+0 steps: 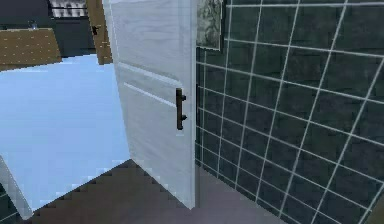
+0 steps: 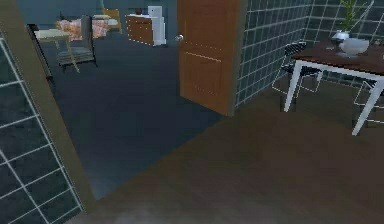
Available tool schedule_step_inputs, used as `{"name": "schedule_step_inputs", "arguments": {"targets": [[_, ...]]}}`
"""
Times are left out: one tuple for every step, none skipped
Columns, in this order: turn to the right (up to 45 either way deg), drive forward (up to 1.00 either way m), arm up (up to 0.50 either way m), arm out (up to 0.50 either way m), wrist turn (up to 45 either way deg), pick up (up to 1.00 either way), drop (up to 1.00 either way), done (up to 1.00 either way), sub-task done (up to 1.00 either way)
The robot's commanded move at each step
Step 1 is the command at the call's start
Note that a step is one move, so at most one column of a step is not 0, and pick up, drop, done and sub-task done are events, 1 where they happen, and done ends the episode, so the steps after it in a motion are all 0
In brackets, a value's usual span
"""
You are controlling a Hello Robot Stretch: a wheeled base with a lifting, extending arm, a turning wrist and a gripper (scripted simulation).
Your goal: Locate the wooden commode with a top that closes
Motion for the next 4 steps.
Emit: {"name": "schedule_step_inputs", "arguments": {"targets": [[-6.0, 0.00, 0.00, 0.00, 0.0, 0.00, 0.00, 0.00, 0.00], [0.0, 0.15, 0.00, 0.00, 0.0, 0.00, 0.00, 0.00, 0.00], [-24.0, 0.00, 0.00, 0.00, 0.0, 0.00, 0.00, 0.00, 0.00], [0.0, 1.00, 0.00, 0.00, 0.0, 0.00, 0.00, 0.00, 0.00]]}}
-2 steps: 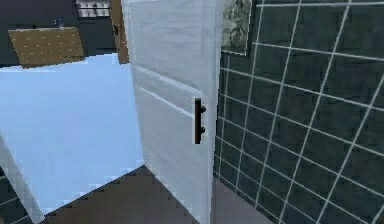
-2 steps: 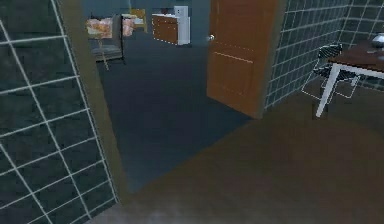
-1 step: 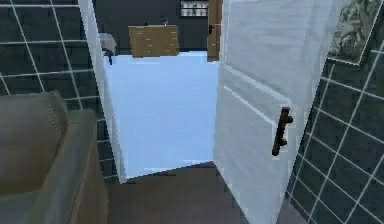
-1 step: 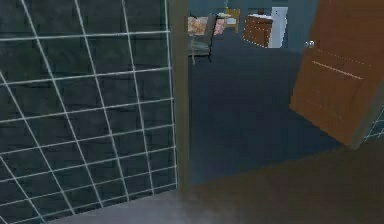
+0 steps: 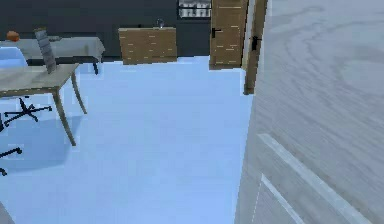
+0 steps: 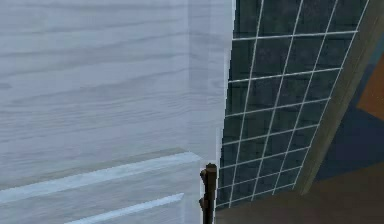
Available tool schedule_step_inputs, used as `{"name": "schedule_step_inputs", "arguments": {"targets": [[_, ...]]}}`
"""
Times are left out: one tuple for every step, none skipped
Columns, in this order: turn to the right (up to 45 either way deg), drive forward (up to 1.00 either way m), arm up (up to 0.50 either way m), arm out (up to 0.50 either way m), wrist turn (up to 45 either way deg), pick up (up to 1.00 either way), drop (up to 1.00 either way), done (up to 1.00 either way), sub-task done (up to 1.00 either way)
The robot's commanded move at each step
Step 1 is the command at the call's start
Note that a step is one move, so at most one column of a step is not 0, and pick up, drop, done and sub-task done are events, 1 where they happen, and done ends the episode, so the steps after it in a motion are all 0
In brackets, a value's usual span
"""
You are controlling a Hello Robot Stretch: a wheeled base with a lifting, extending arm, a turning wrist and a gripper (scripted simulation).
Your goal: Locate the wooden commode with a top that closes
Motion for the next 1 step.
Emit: {"name": "schedule_step_inputs", "arguments": {"targets": [[-3.0, 0.00, 0.00, 0.00, 0.0, 0.00, 0.00, 0.00, 0.00]]}}
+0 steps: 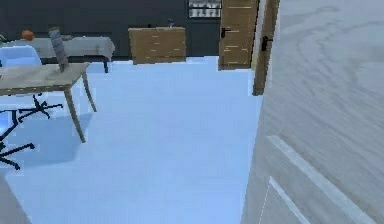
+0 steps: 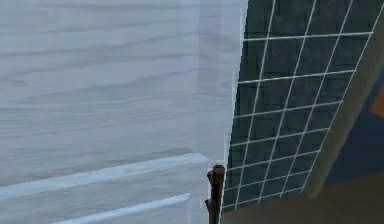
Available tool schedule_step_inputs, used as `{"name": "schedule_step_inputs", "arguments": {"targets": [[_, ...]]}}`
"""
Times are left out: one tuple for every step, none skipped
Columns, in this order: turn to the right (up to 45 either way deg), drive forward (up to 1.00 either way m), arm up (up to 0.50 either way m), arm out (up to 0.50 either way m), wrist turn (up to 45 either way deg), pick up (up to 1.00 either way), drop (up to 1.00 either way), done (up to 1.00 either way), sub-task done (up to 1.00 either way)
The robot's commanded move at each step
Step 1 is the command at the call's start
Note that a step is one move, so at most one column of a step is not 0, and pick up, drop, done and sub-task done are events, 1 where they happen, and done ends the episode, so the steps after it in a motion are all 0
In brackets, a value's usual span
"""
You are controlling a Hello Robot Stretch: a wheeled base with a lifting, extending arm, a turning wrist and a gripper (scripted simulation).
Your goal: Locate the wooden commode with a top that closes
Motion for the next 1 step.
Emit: {"name": "schedule_step_inputs", "arguments": {"targets": [[-24.0, 0.00, 0.00, 0.00, 0.0, 0.00, 0.00, 0.00, 0.00]]}}
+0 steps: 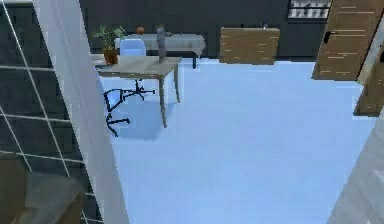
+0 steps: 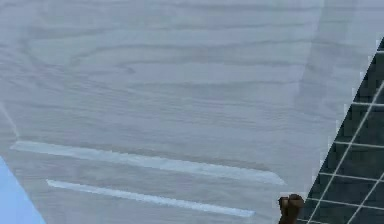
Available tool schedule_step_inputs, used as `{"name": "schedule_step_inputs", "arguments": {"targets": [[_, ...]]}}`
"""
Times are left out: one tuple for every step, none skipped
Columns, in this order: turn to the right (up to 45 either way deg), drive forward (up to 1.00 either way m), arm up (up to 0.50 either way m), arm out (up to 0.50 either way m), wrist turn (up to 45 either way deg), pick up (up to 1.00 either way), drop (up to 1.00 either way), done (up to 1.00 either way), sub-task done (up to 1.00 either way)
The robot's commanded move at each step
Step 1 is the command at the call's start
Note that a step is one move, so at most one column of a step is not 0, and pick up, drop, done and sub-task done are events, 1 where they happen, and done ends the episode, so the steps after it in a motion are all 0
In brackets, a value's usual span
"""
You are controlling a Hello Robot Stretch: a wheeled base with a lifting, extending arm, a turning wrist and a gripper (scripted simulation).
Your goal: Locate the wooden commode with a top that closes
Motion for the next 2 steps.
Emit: {"name": "schedule_step_inputs", "arguments": {"targets": [[0.0, 0.75, 0.00, 0.00, 0.0, 0.00, 0.00, 0.00, 0.00], [45.0, 0.00, 0.00, 0.00, 0.0, 0.00, 0.00, 0.00, 0.00]]}}
